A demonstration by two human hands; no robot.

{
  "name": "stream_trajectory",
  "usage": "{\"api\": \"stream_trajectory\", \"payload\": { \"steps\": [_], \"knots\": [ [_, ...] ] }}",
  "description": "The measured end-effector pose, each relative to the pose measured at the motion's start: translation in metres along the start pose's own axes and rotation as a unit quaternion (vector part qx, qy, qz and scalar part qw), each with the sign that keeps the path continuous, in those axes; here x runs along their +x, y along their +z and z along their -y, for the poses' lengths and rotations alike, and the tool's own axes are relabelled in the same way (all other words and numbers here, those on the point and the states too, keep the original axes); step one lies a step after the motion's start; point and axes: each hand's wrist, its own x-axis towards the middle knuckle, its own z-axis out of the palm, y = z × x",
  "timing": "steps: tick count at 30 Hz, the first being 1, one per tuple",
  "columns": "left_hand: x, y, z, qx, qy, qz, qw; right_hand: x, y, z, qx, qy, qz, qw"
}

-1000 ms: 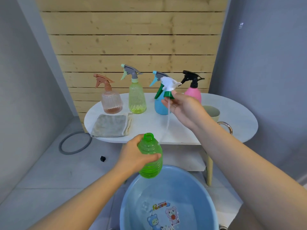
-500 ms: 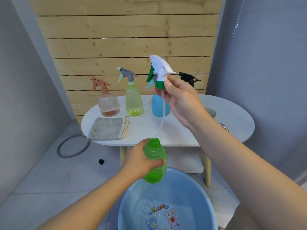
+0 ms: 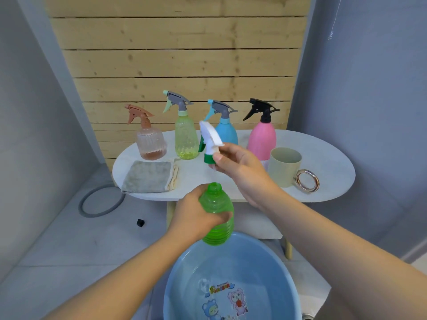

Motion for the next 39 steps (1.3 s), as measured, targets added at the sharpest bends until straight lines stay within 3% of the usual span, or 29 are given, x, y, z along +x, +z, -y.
{"api": "stream_trajectory", "payload": {
  "steps": [2,8,13,20,25,28,33,35,39],
  "knots": [
    [0.003,-0.001,-0.002,-0.001,0.0,-0.015,1.0,-0.003,0.0,-0.003,-0.071,-0.007,0.009,0.997],
    [0.012,-0.008,-0.012,0.005,0.019,-0.033,0.999,-0.011,0.002,-0.013,-0.12,-0.004,0.016,0.993],
    [0.017,-0.008,-0.017,0.032,0.027,-0.028,0.999,-0.005,-0.005,-0.013,-0.227,-0.021,0.016,0.973],
    [0.022,-0.005,-0.03,0.039,0.024,-0.034,0.998,0.003,-0.017,-0.016,-0.116,0.022,0.026,0.993],
    [0.018,0.002,-0.032,0.023,0.021,-0.016,0.999,-0.002,-0.016,-0.02,-0.127,0.025,-0.057,0.99],
    [0.013,0.006,-0.031,0.013,0.022,-0.005,1.0,-0.013,-0.014,-0.025,-0.128,0.025,-0.045,0.99],
    [0.007,0.006,-0.028,0.003,0.033,-0.016,0.999,-0.025,-0.015,-0.027,0.001,0.075,-0.048,0.996],
    [0.006,0.005,-0.03,0.004,0.038,-0.018,0.999,-0.027,-0.015,-0.028,-0.038,0.045,-0.049,0.997],
    [0.002,0.005,-0.035,0.01,0.051,-0.015,0.999,-0.032,-0.009,-0.034,-0.005,0.054,-0.122,0.991]
  ]
}}
